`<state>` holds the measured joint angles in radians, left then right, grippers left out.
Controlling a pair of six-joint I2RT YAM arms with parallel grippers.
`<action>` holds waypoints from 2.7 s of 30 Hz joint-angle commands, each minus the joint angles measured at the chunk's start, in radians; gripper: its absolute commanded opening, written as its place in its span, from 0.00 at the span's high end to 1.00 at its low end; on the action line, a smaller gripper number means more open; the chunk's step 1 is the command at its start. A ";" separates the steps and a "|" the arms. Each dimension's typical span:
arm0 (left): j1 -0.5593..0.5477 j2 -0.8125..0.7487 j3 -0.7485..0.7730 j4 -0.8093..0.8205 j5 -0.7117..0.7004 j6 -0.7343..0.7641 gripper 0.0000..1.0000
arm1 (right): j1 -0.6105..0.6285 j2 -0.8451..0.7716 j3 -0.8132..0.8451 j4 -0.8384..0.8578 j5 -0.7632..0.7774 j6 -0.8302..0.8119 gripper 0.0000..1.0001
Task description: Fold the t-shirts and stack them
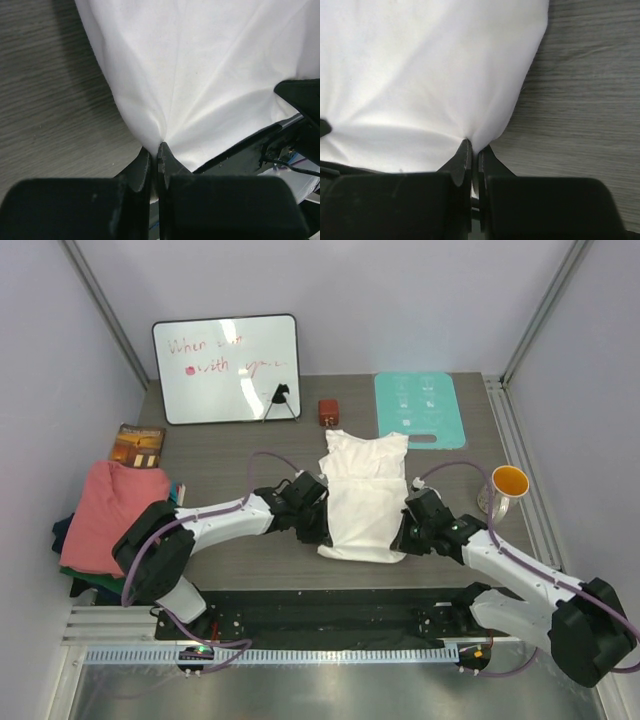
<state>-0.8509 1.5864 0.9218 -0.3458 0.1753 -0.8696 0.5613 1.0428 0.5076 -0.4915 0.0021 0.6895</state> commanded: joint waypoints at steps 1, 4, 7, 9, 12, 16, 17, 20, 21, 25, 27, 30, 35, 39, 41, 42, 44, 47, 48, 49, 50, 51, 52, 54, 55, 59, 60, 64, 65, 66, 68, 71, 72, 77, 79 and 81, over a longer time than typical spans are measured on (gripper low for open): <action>-0.037 -0.055 0.002 -0.088 -0.040 -0.026 1.00 | 0.005 -0.110 -0.009 -0.076 -0.048 0.033 0.99; -0.054 -0.060 0.020 -0.114 -0.063 -0.023 1.00 | 0.005 -0.156 0.014 -0.123 -0.050 0.030 0.99; -0.054 -0.057 0.052 -0.143 -0.100 -0.006 1.00 | 0.005 -0.162 0.057 -0.139 -0.040 0.018 0.99; -0.054 -0.049 0.099 -0.180 -0.123 0.009 1.00 | 0.003 -0.136 0.103 -0.147 -0.027 0.008 0.99; -0.054 -0.037 0.173 -0.235 -0.203 0.035 1.00 | 0.003 -0.084 0.166 -0.151 -0.007 -0.015 0.99; -0.051 -0.011 0.265 -0.281 -0.269 0.060 1.00 | 0.003 -0.027 0.244 -0.147 0.062 -0.044 0.99; -0.048 -0.006 0.282 -0.283 -0.279 0.072 1.00 | 0.003 -0.018 0.278 -0.144 0.074 -0.060 0.99; -0.030 0.030 0.363 -0.312 -0.321 0.099 1.00 | 0.005 0.017 0.347 -0.140 0.147 -0.096 0.99; -0.011 0.041 0.409 -0.320 -0.329 0.109 1.00 | 0.002 0.035 0.367 -0.142 0.176 -0.108 0.99; 0.044 0.107 0.523 -0.348 -0.350 0.149 1.00 | -0.012 0.080 0.475 -0.133 0.266 -0.148 0.98; 0.084 0.132 0.592 -0.358 -0.352 0.170 1.00 | -0.033 0.100 0.505 -0.119 0.298 -0.175 0.97; 0.131 0.193 0.689 -0.374 -0.349 0.201 1.00 | -0.067 0.152 0.548 -0.081 0.314 -0.214 0.96; 0.182 0.334 0.869 -0.409 -0.346 0.253 1.00 | -0.146 0.301 0.603 -0.015 0.297 -0.258 0.97; 0.216 0.447 0.992 -0.441 -0.326 0.285 1.00 | -0.176 0.423 0.641 0.054 0.277 -0.286 0.97; 0.226 0.481 1.041 -0.449 -0.313 0.287 1.00 | -0.190 0.511 0.667 0.065 0.263 -0.295 0.98; 0.228 0.507 1.051 -0.449 -0.313 0.288 1.00 | -0.196 0.542 0.693 0.065 0.262 -0.294 0.98; 0.236 0.526 1.057 -0.435 -0.319 0.293 1.00 | -0.208 0.586 0.713 0.074 0.259 -0.280 0.99; 0.249 0.555 1.065 -0.417 -0.323 0.293 1.00 | -0.212 0.652 0.740 0.108 0.282 -0.263 0.99; 0.254 0.566 1.066 -0.409 -0.323 0.294 1.00 | -0.213 0.667 0.746 0.131 0.289 -0.259 0.99; 0.265 0.572 1.074 -0.401 -0.323 0.299 1.00 | -0.213 0.675 0.750 0.142 0.300 -0.257 0.99; 0.269 0.578 1.081 -0.388 -0.321 0.302 1.00 | -0.212 0.681 0.753 0.154 0.315 -0.257 0.99; 0.274 0.599 1.091 -0.386 -0.319 0.307 1.00 | -0.215 0.701 0.770 0.165 0.323 -0.258 0.99; 0.283 0.612 1.120 -0.386 -0.319 0.314 1.00 | -0.215 0.712 0.781 0.166 0.331 -0.262 0.99; 0.292 0.659 1.155 -0.390 -0.307 0.322 1.00 | -0.219 0.753 0.822 0.162 0.346 -0.274 0.99; 0.300 0.676 1.195 -0.392 -0.301 0.326 0.99 | -0.221 0.766 0.836 0.157 0.355 -0.272 0.99; 0.311 0.764 1.295 -0.398 -0.261 0.346 0.94 | -0.227 0.833 0.900 0.128 0.387 -0.280 0.99; 0.312 0.783 1.333 -0.398 -0.237 0.350 0.93 | -0.230 0.845 0.925 0.110 0.392 -0.280 0.99; 0.322 0.856 1.407 -0.397 -0.186 0.353 0.89 | -0.238 0.898 0.957 0.091 0.406 -0.277 0.99; 0.323 0.871 1.410 -0.380 -0.178 0.351 0.87 | -0.239 0.913 0.960 0.090 0.406 -0.277 0.99; 0.325 0.877 1.407 -0.369 -0.151 0.348 0.86 | -0.241 0.919 0.965 0.077 0.406 -0.274 0.99; 0.332 0.889 1.410 -0.346 -0.120 0.345 0.75 | -0.245 0.930 0.964 0.071 0.403 -0.260 0.99; 0.339 0.899 1.408 -0.337 -0.112 0.342 0.61 | -0.250 0.939 0.964 0.071 0.418 -0.246 0.83; 0.339 0.902 1.402 -0.337 -0.122 0.342 0.59 | -0.251 0.942 0.967 0.070 0.420 -0.245 0.79; 0.351 0.896 1.396 -0.332 -0.151 0.331 0.53 | -0.259 0.953 1.002 0.080 0.418 -0.242 0.69; 0.358 0.882 1.394 -0.332 -0.168 0.327 0.53 | -0.264 0.956 1.014 0.082 0.430 -0.236 0.67; 0.368 0.862 1.384 -0.326 -0.224 0.325 0.53 | -0.274 0.953 1.029 0.085 0.450 -0.225 0.67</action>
<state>-0.5110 2.4958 2.2894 -0.7006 0.0338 -0.5426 0.3099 2.0014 1.4765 -0.4171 0.3763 0.4469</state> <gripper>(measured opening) 0.470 0.329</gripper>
